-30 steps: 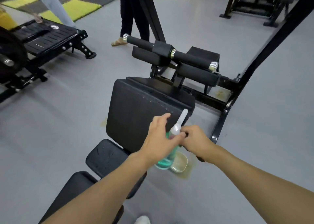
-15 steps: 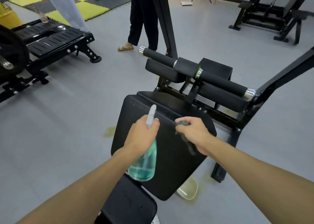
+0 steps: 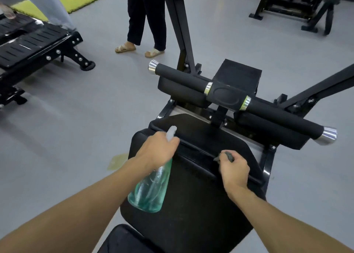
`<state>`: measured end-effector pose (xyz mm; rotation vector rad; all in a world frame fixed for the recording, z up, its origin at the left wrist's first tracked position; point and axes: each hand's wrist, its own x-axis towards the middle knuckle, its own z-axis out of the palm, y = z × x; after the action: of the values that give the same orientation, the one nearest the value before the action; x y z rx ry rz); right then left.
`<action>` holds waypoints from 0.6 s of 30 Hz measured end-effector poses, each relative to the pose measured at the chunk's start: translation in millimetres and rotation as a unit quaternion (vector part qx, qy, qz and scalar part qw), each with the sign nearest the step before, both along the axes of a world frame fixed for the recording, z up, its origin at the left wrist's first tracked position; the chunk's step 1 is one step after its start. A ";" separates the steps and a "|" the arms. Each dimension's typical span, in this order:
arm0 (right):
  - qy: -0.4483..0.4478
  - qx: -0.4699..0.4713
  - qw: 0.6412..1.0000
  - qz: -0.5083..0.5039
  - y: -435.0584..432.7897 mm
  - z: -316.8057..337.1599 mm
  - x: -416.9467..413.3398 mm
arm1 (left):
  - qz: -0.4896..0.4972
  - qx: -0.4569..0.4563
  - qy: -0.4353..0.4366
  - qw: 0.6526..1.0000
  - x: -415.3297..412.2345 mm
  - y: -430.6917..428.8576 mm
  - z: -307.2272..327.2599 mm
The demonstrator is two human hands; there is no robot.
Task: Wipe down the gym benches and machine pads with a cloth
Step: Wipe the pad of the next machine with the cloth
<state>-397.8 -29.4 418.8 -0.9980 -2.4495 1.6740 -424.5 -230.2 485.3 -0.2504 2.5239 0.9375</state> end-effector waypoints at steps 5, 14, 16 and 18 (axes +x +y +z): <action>0.002 0.012 1.000 -0.006 -6.3 -0.7 -1.2 | -0.041 -0.065 -0.033 0.997 -24.8 -2.4 -9.1; 0.012 -0.064 0.997 -0.032 4.3 -5.2 -5.6 | -0.050 -0.025 -0.067 0.996 -35.2 30.2 -14.1; 0.029 -0.082 0.993 -0.080 10.5 -2.6 -3.2 | -0.064 -0.024 -0.072 0.995 -33.0 43.3 -15.2; 0.046 -0.086 0.985 -0.144 18.5 -2.7 0.3 | -0.092 -0.028 -0.080 0.992 -29.3 57.4 -14.9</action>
<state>-397.6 -10.9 416.0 -1.1950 -2.0168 1.8057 -453.8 -172.8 470.4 -0.1034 2.3818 0.7454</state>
